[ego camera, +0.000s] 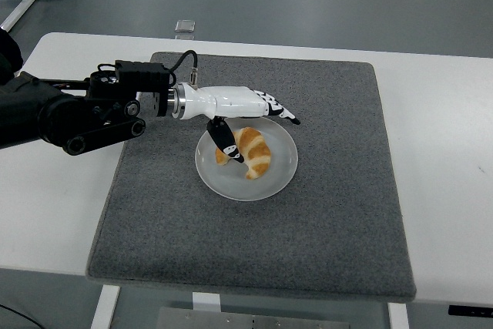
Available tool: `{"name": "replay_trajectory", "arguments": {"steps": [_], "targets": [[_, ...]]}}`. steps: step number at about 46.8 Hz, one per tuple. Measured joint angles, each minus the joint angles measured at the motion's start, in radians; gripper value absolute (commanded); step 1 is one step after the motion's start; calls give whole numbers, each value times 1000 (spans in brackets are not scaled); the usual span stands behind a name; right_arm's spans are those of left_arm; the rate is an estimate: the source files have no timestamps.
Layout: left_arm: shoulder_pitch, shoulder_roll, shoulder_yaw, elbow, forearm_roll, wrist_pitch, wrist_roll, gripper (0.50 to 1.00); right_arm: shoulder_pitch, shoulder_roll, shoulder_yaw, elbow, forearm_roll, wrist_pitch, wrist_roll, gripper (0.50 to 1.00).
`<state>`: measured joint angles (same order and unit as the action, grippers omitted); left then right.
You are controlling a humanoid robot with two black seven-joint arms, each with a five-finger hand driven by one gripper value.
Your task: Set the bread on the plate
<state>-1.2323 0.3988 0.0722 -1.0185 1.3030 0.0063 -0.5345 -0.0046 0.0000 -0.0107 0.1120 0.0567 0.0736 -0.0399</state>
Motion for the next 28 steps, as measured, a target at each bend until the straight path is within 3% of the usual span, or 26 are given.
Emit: {"name": "replay_trajectory", "arguments": {"steps": [16, 23, 28], "targets": [[15, 3, -170, 27, -239, -7, 1, 994, 0, 0, 0, 0, 0, 0, 0, 952], [18, 4, -218, 83, -447, 2, 2, 994, 0, 0, 0, 0, 0, 0, 0, 952], [25, 2, -247, 145, -681, 3, 4, 996, 0, 0, 0, 0, 0, 0, 0, 952]]}}
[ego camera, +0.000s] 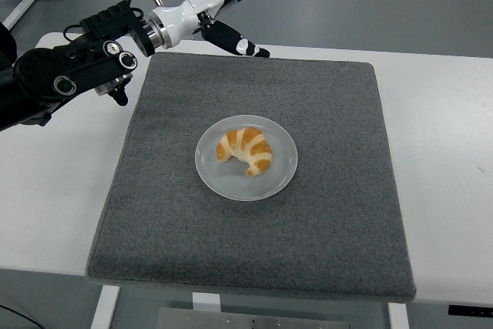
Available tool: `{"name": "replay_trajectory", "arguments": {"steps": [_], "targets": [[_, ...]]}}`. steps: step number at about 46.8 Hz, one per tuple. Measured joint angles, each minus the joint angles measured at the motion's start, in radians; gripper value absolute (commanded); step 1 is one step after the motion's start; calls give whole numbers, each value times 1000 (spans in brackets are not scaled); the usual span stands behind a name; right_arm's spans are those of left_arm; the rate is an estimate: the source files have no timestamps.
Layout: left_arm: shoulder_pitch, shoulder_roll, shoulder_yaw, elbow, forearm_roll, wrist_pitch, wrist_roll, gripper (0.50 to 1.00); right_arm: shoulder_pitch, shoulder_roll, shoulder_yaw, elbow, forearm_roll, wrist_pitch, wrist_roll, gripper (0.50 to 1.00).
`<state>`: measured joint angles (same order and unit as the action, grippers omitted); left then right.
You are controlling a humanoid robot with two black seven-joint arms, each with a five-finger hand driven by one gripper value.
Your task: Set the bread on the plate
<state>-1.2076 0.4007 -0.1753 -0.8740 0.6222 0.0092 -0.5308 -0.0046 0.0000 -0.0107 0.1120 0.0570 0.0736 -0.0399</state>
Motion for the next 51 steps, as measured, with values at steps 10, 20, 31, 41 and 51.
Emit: {"name": "replay_trajectory", "arguments": {"steps": [10, 20, 31, 41, 51], "targets": [[2, 0, -4, 99, -474, -10, 4, 996, 0, 0, 0, 0, 1, 0, 0, 954], [37, 0, -14, 136, -760, -12, 25, 996, 0, 0, 0, 0, 1, 0, 0, 952], [139, -1, -160, 147, -873, -12, 147, 996, 0, 0, 0, 0, 0, 0, 0, 952], [214, -3, -351, 140, -876, -9, 176, 994, -2, 0, -1, 0, 2, 0, 0, 952], [257, -43, -448, 144, -900, -11, 177, 994, -2, 0, -1, 0, -1, 0, 0, 952]]}}
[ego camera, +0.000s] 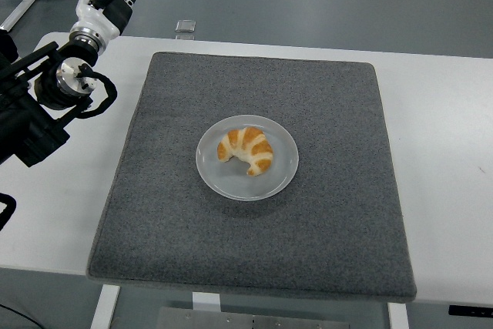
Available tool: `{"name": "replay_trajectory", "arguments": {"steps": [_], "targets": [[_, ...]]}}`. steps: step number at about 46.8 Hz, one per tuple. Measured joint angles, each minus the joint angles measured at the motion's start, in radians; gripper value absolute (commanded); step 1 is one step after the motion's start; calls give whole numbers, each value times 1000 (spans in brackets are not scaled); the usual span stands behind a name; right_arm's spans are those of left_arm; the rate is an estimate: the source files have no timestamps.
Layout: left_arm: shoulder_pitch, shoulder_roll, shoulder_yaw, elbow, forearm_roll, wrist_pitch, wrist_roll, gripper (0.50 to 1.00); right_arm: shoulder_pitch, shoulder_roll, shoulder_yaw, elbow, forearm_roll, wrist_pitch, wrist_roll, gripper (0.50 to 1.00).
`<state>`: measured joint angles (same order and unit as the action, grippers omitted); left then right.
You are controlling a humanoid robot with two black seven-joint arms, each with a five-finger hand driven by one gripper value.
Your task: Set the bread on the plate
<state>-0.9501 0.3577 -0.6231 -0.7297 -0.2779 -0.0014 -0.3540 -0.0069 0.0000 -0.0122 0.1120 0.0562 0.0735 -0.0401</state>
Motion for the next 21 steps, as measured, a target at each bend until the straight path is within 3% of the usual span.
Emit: {"name": "replay_trajectory", "arguments": {"steps": [13, 21], "targets": [[49, -14, -70, 2, 1, -3, -23, 1000, 1, 0, 4, 0, 6, 1, 0, 952], [73, -34, -98, 2, 6, -20, -67, 1000, 1, 0, 11, 0, 11, 3, 0, 952]]}}
